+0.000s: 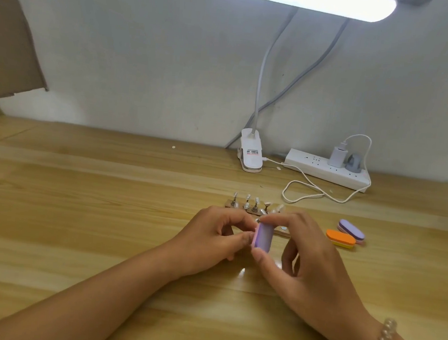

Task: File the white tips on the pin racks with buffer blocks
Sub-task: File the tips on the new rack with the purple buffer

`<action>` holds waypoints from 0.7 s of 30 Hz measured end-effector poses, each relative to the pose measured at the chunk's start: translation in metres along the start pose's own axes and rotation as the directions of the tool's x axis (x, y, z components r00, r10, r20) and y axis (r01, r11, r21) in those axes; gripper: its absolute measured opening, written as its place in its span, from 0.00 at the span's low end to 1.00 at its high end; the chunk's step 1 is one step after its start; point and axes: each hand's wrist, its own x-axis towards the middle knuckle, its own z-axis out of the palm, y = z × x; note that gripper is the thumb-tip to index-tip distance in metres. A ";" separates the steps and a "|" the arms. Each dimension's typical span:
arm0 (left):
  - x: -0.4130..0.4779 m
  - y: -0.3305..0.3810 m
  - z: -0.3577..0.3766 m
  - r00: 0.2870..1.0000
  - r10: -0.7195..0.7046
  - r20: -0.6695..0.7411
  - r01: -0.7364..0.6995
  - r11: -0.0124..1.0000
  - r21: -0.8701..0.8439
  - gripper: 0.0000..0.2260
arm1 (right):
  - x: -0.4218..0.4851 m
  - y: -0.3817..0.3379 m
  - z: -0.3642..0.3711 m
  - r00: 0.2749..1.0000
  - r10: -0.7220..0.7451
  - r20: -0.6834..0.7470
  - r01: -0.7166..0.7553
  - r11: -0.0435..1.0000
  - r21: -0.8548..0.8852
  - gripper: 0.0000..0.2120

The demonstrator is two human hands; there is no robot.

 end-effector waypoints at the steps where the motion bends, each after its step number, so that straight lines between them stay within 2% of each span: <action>1: 0.000 0.000 0.000 1.000 -0.003 0.005 0.003 1.000 0.005 0.09 | -0.001 -0.001 0.001 0.999 -0.019 0.027 0.019 1.000 -0.004 0.17; 5: 0.001 -0.001 0.000 1.000 -0.007 -0.010 0.007 1.000 0.010 0.04 | 0.002 0.005 -0.002 0.993 0.100 -0.055 -0.098 0.994 0.043 0.17; 7: 0.001 -0.002 0.000 1.000 -0.007 -0.009 0.007 1.000 0.002 0.04 | 0.001 0.003 -0.002 0.995 0.070 -0.070 -0.070 0.998 -0.004 0.17; 10: 0.000 -0.001 0.000 1.000 -0.004 0.007 0.004 1.000 -0.013 0.05 | -0.002 -0.004 -0.001 0.999 -0.036 0.019 0.037 0.997 -0.065 0.18; 15: 0.001 -0.001 0.000 1.000 -0.014 -0.005 0.014 1.000 -0.013 0.06 | 0.001 0.005 -0.003 0.989 0.112 -0.098 -0.113 0.994 0.004 0.18; 19: 0.001 0.000 0.000 1.000 0.015 0.014 -0.016 1.000 0.018 0.12 | -0.001 -0.001 0.000 1.000 -0.001 -0.003 0.001 1.000 -0.021 0.18; 21: 0.001 0.000 0.000 1.000 0.018 0.005 -0.018 0.999 0.040 0.10 | 0.000 -0.001 -0.001 0.999 0.041 -0.004 -0.041 0.999 0.031 0.18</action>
